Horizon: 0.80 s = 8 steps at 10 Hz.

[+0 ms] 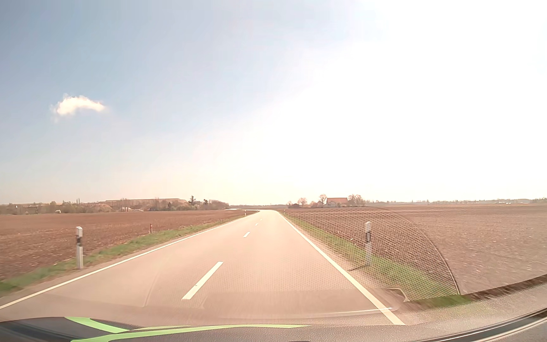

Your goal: Follow the waypoints while adhering to traffic rules and regulations

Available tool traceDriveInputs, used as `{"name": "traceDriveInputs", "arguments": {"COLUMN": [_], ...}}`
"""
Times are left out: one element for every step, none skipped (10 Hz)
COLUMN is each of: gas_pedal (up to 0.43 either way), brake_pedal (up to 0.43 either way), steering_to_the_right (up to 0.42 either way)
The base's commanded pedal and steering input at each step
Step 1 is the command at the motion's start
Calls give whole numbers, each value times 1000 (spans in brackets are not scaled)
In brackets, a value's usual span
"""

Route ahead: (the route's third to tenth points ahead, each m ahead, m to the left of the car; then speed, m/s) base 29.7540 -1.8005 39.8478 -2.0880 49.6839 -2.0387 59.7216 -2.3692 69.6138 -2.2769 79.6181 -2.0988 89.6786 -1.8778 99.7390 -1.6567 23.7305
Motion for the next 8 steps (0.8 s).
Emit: {"name": "traceDriveInputs", "arguments": {"gas_pedal": [287, 287, 287, 287, 287, 287, 287, 287], "brake_pedal": [0, 0, 0, 0, 0, 0, 0, 0], "steering_to_the_right": [-2, -1, -1, -1, -1, -1, -1, -1]}}
